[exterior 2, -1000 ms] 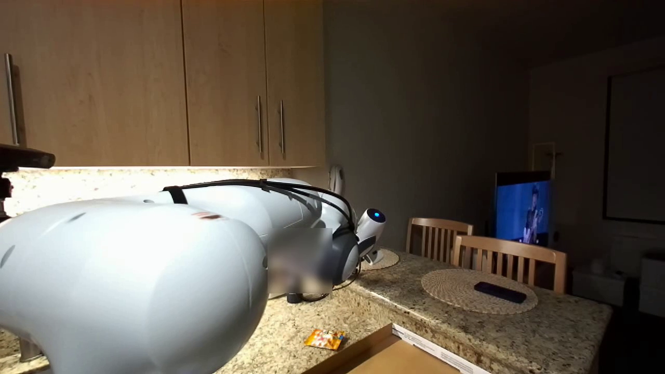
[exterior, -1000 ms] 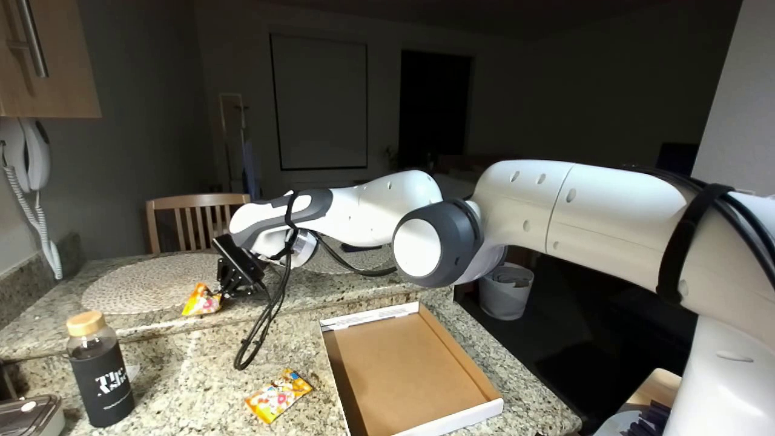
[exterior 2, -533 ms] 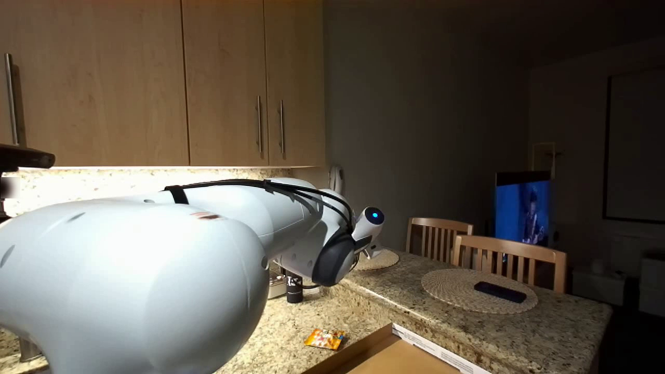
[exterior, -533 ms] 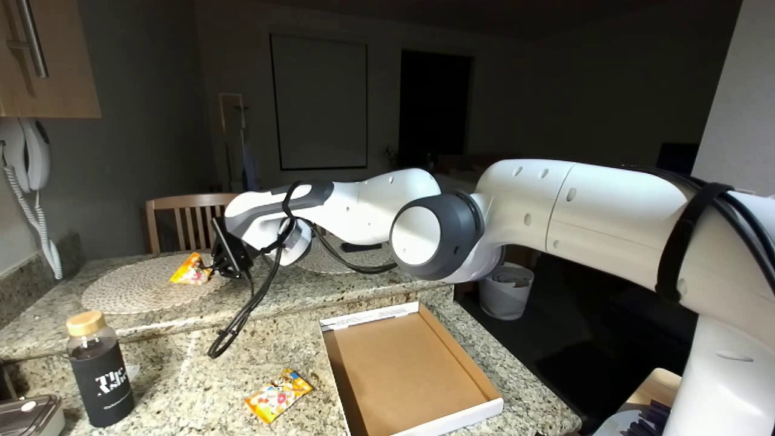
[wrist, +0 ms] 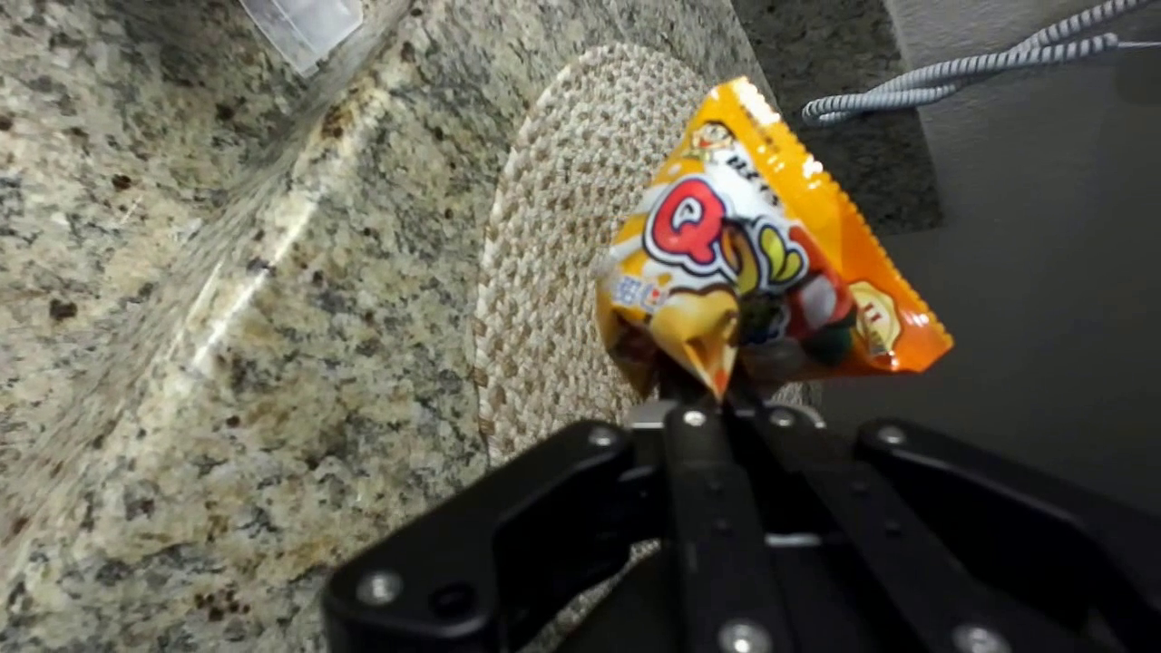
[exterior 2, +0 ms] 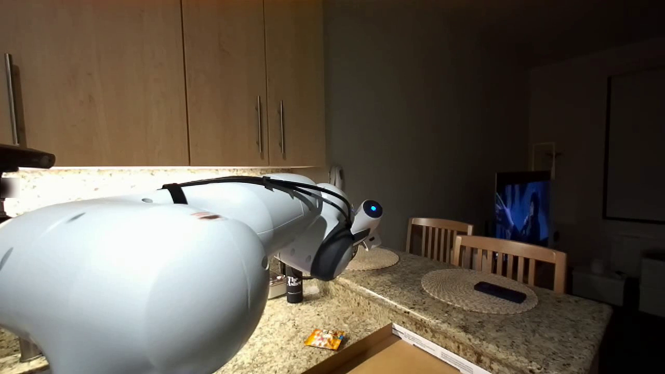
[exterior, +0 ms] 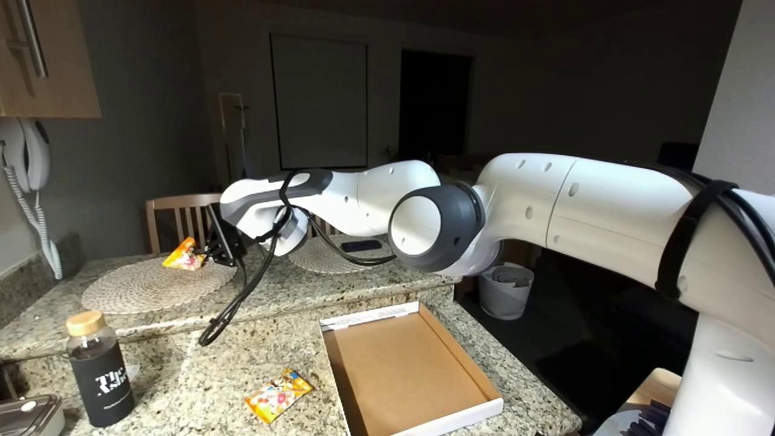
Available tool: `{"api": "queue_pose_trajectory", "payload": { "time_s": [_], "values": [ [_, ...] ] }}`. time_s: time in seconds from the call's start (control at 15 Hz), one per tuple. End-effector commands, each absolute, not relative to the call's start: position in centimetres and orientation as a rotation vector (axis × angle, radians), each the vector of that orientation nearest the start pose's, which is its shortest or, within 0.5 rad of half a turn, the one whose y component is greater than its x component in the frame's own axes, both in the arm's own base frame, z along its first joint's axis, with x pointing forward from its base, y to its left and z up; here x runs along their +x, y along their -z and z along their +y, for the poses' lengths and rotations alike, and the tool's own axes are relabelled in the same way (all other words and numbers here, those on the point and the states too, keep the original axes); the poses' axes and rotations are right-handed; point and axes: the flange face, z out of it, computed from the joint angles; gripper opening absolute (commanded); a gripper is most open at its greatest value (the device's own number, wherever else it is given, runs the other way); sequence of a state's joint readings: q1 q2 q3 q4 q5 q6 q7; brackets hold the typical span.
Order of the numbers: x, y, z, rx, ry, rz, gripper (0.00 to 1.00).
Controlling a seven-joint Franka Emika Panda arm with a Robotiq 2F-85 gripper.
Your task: Put the sachets in the box
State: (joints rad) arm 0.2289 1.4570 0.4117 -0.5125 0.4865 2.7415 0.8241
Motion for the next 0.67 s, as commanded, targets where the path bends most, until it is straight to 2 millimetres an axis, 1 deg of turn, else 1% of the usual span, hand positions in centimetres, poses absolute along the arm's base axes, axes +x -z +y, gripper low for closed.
{"api": "queue_pose_trajectory", "payload": {
  "time_s": [0.0, 0.07, 0.13, 0.33, 0.6],
  "values": [
    [80.6, -22.5, 26.7, -1.843, 0.218, 1.13, 0.05],
    [80.6, -22.9, 26.7, -1.865, 0.197, 1.103, 0.04],
    [80.6, -21.6, 26.6, -1.839, 0.24, 1.114, 0.05],
    [80.6, -22.3, 26.8, -1.848, 0.226, 1.102, 0.05],
    [80.6, -22.2, 26.8, -1.85, 0.225, 1.102, 0.04]
  ]
}}
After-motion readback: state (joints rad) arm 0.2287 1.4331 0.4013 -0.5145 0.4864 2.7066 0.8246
